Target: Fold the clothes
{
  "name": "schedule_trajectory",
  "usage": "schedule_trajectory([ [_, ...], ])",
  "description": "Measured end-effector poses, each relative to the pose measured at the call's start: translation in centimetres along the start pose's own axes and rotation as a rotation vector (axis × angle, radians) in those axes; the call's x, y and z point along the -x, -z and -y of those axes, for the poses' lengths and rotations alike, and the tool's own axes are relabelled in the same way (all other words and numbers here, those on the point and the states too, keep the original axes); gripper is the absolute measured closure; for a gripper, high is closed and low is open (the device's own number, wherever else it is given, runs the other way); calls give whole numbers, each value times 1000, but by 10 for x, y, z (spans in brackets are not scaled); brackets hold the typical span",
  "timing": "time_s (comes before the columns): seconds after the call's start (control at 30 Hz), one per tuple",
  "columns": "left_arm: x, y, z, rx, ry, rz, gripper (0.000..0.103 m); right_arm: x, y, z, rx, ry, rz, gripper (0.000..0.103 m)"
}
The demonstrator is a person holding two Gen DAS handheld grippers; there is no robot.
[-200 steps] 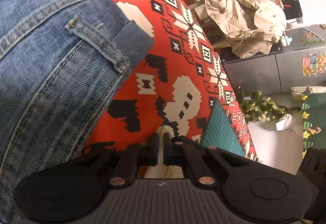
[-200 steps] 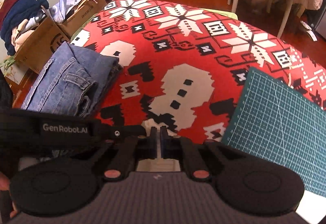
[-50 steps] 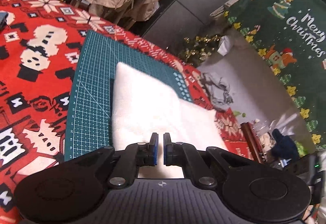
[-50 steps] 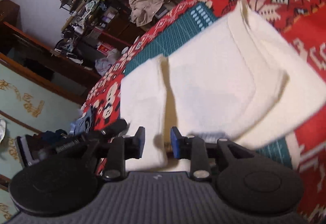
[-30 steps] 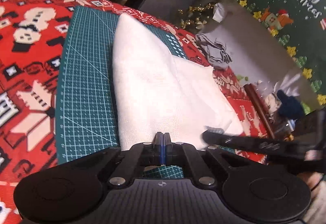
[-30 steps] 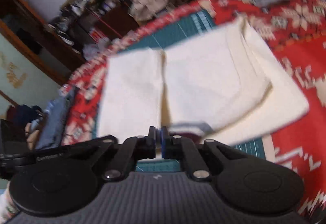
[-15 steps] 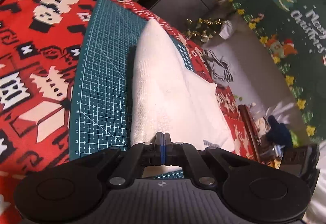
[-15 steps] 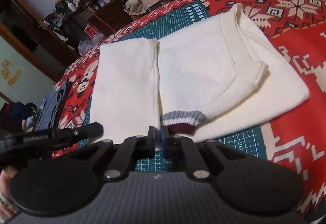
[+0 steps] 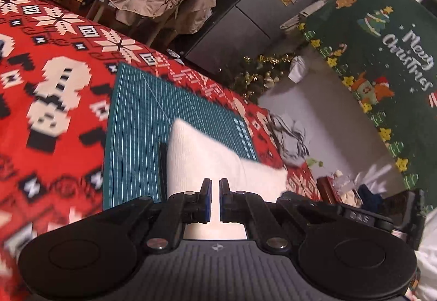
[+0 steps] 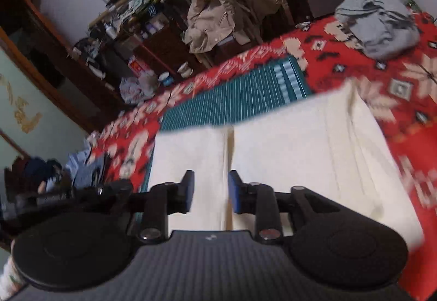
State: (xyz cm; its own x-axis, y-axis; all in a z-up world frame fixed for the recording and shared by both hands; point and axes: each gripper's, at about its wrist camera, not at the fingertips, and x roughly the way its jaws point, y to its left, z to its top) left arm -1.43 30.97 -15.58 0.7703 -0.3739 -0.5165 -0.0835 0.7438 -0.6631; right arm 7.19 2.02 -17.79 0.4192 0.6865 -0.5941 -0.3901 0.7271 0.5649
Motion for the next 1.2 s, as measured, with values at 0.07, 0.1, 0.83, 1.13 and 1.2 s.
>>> schedule_trajectory([
  [0.07, -8, -8, -4, 5, 8, -1, 100, -24, -16, 5, -41, -13, -11, 67],
  [0.1, -12, -11, -6, 7, 11, -2, 100, -36, -21, 9, -74, -29, -20, 63],
  [0.83, -31, -7, 0, -87, -68, -33, 99, -82, -31, 12, -4, 92, 17, 78],
  [1.13, -14, 19, 12, -74, 8, -58, 99, -31, -4, -25, 104, -16, 38, 90],
  [1.2, -16, 28, 9, -57, -10, -70, 99, -35, 9, -35, 116, -36, 14, 91],
])
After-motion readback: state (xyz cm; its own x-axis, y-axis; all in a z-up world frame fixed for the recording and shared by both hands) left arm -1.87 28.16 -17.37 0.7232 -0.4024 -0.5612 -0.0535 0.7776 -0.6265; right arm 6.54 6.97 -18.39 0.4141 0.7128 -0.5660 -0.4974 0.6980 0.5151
